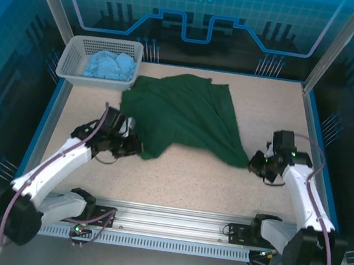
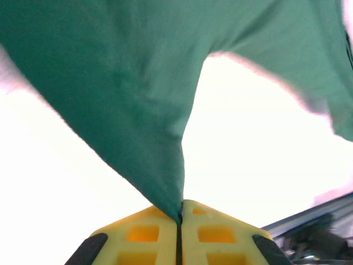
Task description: Fold and stack the t-shirts
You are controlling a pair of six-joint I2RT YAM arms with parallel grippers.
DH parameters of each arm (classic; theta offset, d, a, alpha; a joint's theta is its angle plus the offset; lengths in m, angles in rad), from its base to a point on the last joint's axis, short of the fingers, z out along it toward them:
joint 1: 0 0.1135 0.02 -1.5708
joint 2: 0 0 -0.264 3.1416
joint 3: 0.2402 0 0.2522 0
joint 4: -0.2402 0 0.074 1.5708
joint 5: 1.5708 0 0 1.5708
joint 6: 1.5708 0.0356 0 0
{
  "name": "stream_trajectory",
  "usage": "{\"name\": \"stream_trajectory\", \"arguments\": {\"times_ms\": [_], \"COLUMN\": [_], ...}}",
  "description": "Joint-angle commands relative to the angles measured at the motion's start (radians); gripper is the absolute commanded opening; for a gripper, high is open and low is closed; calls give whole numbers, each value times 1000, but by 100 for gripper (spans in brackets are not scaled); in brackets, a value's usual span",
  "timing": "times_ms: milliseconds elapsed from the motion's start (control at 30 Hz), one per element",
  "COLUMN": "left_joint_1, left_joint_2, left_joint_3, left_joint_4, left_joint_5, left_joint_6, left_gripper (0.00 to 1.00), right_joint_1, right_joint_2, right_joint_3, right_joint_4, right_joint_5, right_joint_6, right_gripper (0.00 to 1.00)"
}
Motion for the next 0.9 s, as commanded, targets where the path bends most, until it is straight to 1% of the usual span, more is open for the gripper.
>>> {"name": "stream_trajectory", "arguments": {"times_ms": [0,67,100,133,167,200,267,300,333,367,433,467,500,533,567,633,700,767,800,833,867], "left_joint_1": [4,15,18,20,22,22,21,21,22,22,26,31,40,60,86,126,132,129,129,125,117], "left_joint_2": [-221,-237,-224,-205,-181,-161,-138,-139,-149,-158,-172,-172,-163,-141,-105,-8,116,272,339,422,497], "left_joint_3": [107,156,171,182,186,185,164,151,138,131,135,148,164,186,214,273,346,428,470,518,566], "left_joint_4": [-120,-117,-105,-93,-84,-77,-66,-61,-55,-57,-56,-54,-54,-45,-28,18,54,67,49,18,-10], "left_joint_5": [-170,-220,-220,-204,-181,-162,-144,-149,-163,-199,-268,-316,-362,-397,-403,-365,-313,-241,-225,-206,-185], "left_joint_6": [24,30,35,35,30,26,6,-1,-3,-5,-1,2,-5,-6,-6,-19,-33,-45,-60,-75,-78], "left_gripper": [10,11,12,15,19,20,17,19,33,52,59,67,75,76,75,72,67,63,61,58,56], "right_joint_1": [-22,-29,-32,-32,-32,-33,-45,-48,-50,-53,-63,-67,-71,-75,-74,-72,-57,-2,30,62,95], "right_joint_2": [-139,-148,-133,-109,-82,-64,-45,-47,-49,-54,-66,-64,-61,-53,-39,-7,40,111,152,216,293], "right_joint_3": [15,58,78,102,107,136,133,122,119,119,89,94,102,107,157,208,254,310,336,381,442], "right_joint_4": [-29,-26,-21,-15,-17,-27,-54,-63,-90,-110,-138,-159,-172,-185,-191,-164,-112,-53,-28,-19,-47], "right_joint_5": [40,94,105,110,114,125,153,167,199,228,262,288,305,322,337,327,297,298,298,291,297], "right_joint_6": [90,121,127,124,127,135,155,163,179,196,217,238,249,260,265,261,245,223,204,179,167], "right_gripper": [0,0,0,1,4,6,6,7,11,21,38,46,52,56,57,58,56,53,54,53,52]}}
